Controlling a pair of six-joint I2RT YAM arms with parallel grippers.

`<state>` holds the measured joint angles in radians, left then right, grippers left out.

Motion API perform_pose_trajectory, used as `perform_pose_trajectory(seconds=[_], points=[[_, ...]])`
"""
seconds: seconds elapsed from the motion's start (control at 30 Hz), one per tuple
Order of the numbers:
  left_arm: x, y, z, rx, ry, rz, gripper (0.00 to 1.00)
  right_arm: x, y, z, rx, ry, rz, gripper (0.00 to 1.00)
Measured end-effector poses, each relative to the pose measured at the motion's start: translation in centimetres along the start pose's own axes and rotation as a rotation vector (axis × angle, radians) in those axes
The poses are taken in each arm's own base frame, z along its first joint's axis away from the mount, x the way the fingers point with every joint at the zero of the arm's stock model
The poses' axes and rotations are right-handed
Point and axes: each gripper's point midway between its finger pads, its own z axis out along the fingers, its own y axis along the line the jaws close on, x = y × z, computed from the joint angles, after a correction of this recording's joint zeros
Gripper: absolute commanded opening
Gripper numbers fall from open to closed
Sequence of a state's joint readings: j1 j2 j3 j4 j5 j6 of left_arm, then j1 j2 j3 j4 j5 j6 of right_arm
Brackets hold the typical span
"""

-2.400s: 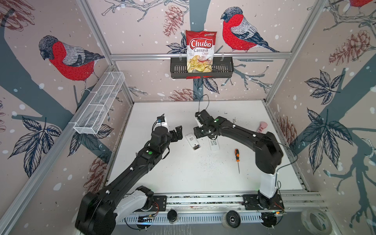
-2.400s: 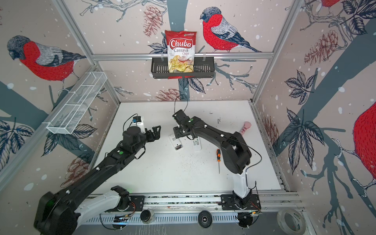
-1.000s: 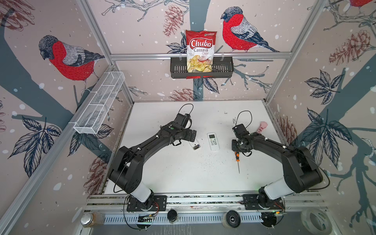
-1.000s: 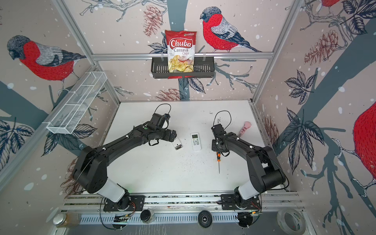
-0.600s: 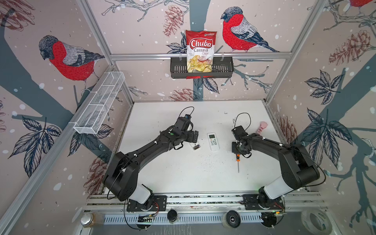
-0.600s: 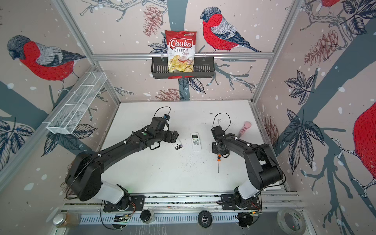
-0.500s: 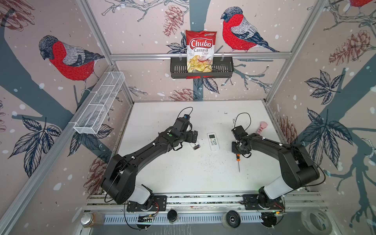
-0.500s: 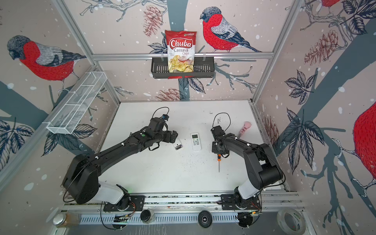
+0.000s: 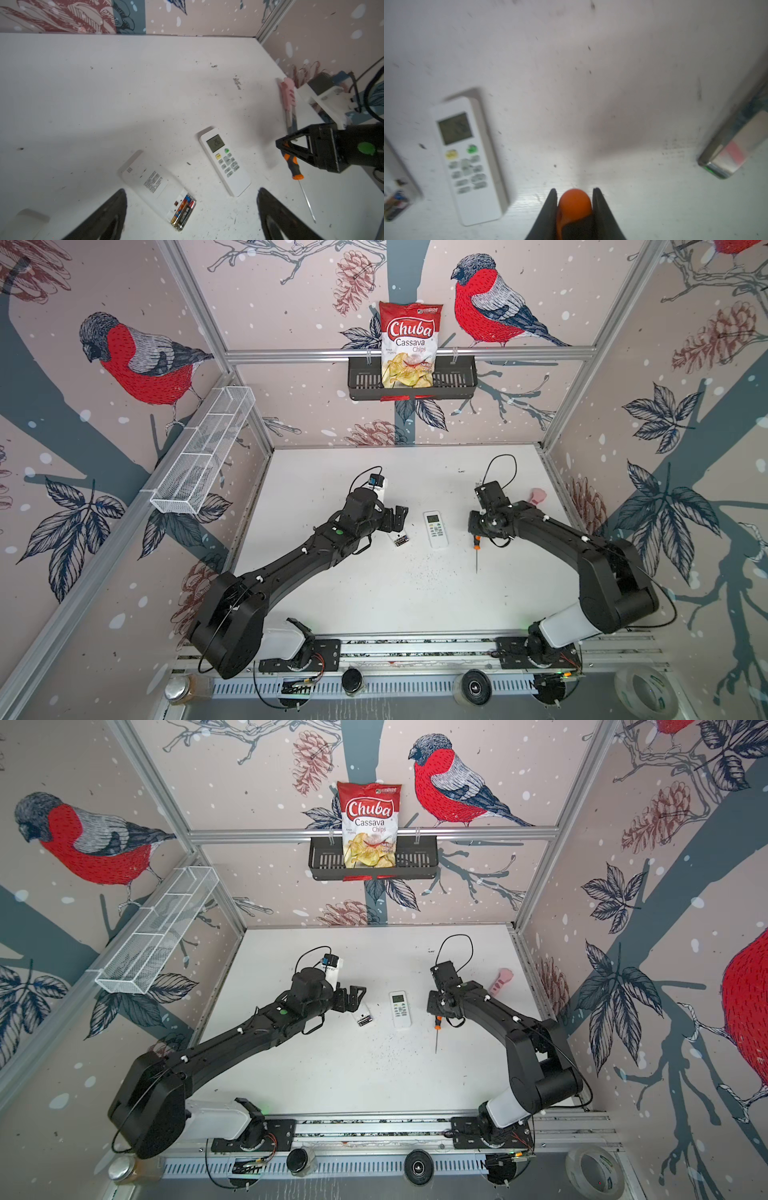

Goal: Unload the batteries from the remote control
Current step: 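Lift the screwdriver with the right gripper toward the left gripper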

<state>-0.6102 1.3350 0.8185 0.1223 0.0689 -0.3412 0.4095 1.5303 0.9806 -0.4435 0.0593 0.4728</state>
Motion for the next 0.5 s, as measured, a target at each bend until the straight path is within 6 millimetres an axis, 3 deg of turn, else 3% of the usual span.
perform_pose_trajectory(seconds=[0.27, 0.5], points=[[-1.9, -1.0, -1.3, 0.087, -0.208, 0.014, 0.96, -8.8, 4.5, -3.8, -0.209, -0.215, 0.116, 0.1], [-4.4, -2.0, -1.8, 0.15, -0.381, 0.029, 0.93, -15.4, 7.5, -5.7, -0.396, -0.321, 0.242, 0.09]])
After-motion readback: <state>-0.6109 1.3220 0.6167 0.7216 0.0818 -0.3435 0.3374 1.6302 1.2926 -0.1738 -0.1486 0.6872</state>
